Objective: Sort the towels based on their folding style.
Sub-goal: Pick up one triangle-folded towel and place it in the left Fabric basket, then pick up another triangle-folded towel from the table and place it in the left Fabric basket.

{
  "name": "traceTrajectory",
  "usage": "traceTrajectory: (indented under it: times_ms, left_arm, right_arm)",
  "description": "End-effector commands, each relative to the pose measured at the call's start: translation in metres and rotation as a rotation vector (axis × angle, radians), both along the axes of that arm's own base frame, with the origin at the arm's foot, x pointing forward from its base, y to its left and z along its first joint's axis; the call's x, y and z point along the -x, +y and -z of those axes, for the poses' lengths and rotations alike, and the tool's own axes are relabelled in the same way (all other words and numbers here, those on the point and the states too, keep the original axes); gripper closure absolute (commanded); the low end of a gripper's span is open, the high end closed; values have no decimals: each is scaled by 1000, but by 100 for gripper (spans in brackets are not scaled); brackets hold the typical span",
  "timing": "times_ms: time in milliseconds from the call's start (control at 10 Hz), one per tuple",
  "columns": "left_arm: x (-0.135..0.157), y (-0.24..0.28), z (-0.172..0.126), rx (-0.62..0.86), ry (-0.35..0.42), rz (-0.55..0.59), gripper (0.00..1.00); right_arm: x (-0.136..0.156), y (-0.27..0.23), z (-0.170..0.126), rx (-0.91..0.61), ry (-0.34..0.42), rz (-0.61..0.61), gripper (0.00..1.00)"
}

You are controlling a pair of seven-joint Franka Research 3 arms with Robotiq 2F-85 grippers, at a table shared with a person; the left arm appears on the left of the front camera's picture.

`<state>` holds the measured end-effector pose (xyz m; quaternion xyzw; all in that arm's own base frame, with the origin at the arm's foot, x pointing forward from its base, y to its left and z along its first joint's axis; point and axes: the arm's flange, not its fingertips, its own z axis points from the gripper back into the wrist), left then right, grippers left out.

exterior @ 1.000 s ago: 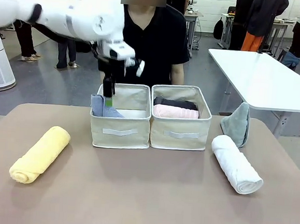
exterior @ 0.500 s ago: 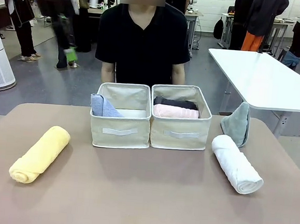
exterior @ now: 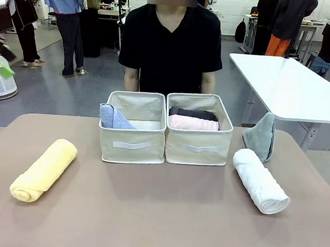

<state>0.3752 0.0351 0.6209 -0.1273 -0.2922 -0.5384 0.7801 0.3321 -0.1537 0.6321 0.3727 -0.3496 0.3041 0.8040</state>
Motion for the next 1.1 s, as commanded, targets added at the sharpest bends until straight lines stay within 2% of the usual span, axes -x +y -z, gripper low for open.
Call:
traceTrajectory:
  times_ms: [0, 100, 200, 300, 600, 700, 800, 900, 1000]
  left_arm:
    - [1, 37, -16, 95, 21, 41, 0]
    - [-1, 38, -18, 87, 69, -6, 0]
    - [-17, 27, -16, 16, 142, -190, 0]
    - [16, 50, -12, 80, 10, -2, 0]
    - [16, 50, -12, 80, 10, -2, 0]
    - [8, 49, -16, 62, 37, -34, 0]
    - [1, 72, -42, 220, 171, 131, 0]
    - [-11, 105, -62, 365, 216, 227, 0]
    - [-20, 134, -65, 421, 174, 240, 0]
  right_arm:
    - [-1, 1, 0, -24, -9, -9, 0]
    - [-1, 1, 0, -24, -9, -9, 0]
    - [-1, 1, 0, -24, -9, -9, 0]
    - [-1, 1, 0, -24, -9, -9, 0]
    - [-1, 1, 0, -24, -9, -9, 0]
    - [-1, 1, 0, -24, -9, -9, 0]
    - [-1, 1, 0, -24, -9, -9, 0]
    - [-1, 1, 0, -24, -9, -9, 0]
    - [-1, 1, 0, -24, -9, -9, 0]
